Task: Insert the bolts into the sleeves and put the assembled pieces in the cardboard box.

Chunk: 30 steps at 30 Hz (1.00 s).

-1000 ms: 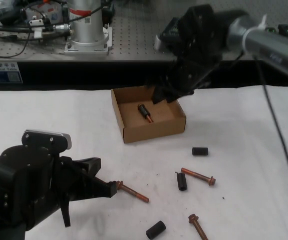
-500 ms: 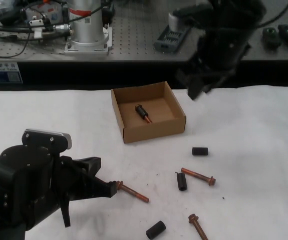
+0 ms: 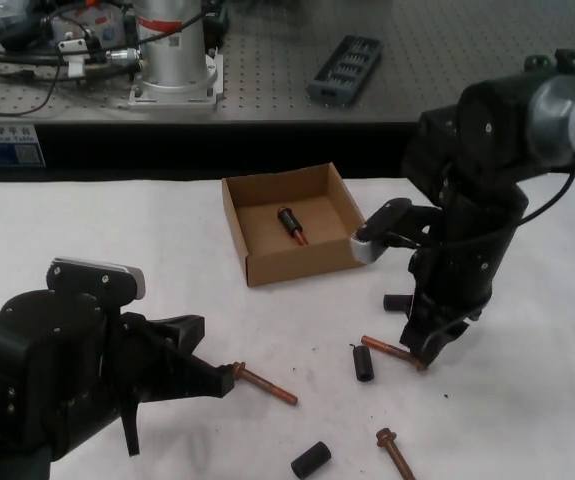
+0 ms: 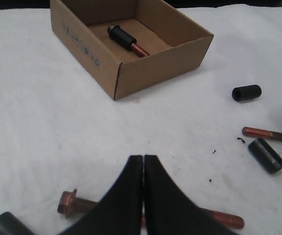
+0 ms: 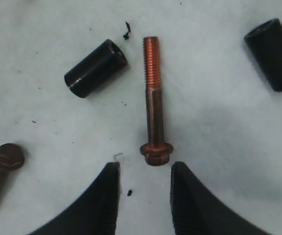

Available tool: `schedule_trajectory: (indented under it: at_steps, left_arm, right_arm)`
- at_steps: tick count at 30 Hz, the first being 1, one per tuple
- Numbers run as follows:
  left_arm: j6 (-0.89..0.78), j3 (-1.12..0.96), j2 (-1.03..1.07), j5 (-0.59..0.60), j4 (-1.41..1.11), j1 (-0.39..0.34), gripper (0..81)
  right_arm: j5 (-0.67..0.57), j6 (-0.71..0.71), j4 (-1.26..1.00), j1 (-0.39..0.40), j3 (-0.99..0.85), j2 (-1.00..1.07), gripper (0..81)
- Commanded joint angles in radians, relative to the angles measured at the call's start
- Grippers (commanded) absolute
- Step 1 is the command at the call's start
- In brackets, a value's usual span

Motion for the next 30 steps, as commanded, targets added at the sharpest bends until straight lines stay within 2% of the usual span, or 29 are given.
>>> schedule_trajectory:
  at_steps: [1,5,11,19,30]
  left_arm:
    - [0.009,-0.01,-0.011,0.002,-0.017,-0.004,0.7]
    - [0.009,-0.01,-0.011,0.002,-0.036,-0.004,0.7]
    - [0.007,-0.01,-0.011,0.005,-0.038,-0.004,0.7]
    - [0.007,-0.01,-0.011,0.017,-0.038,-0.004,0.7]
    - [0.007,-0.01,-0.011,0.043,-0.038,-0.004,0.7]
  right_arm:
    - [-0.001,-0.023,-0.085,0.017,0.039,-0.033,25.9]
    - [-0.007,0.133,-0.054,0.04,0.039,-0.045,25.9]
    - [-0.014,0.294,-0.014,0.109,0.056,-0.083,25.9]
    - [-0.001,0.384,-0.134,0.211,0.183,-0.154,25.9]
    - [0.066,0.46,-0.227,0.215,0.354,-0.175,25.9]
